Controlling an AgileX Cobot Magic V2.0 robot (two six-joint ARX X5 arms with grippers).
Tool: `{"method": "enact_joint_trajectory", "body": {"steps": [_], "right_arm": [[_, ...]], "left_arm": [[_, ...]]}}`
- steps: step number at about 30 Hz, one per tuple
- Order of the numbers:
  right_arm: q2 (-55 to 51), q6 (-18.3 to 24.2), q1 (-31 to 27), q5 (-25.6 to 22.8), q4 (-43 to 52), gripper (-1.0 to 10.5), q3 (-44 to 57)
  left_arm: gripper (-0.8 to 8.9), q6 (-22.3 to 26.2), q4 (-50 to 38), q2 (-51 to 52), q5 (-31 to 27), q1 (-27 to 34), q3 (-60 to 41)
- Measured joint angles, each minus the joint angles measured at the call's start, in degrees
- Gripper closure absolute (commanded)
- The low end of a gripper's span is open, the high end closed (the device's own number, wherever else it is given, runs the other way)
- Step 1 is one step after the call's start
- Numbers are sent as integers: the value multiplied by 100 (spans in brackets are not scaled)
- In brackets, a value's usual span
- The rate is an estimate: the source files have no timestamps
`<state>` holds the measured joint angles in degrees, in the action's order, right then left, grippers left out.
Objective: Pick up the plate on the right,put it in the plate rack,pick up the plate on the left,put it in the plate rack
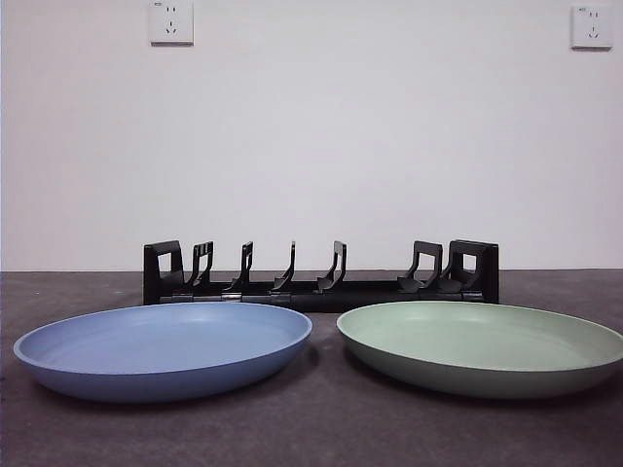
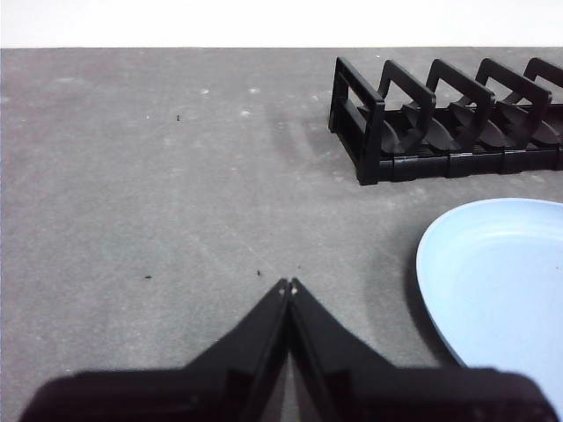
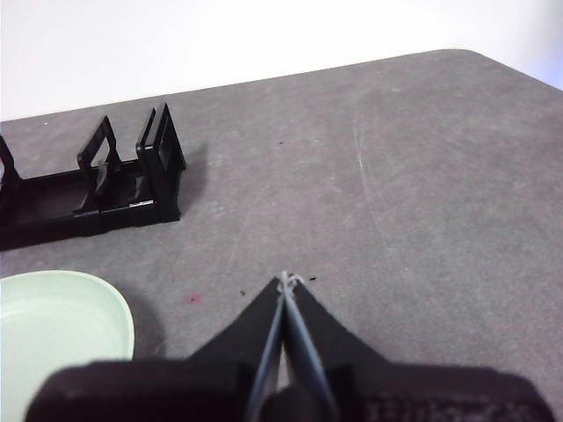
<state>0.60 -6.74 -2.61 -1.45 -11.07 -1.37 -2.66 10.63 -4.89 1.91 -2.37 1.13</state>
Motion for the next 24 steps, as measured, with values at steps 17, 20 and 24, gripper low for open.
{"method": "enact_joint_trajectory", "body": {"steps": [17,20,24], "right_arm": [[157,-1360,0,557,297,959,-743],[439,-1460,0,704,229,958,-1244],[981,-1412,0,1220,-304,958,-2096]], "left_arm": [[820,-623,315,-221,514,0,1005],[820,-702,562,-435,612,0,1438],[820,-675,1019,-824,883,0,2087]]}}
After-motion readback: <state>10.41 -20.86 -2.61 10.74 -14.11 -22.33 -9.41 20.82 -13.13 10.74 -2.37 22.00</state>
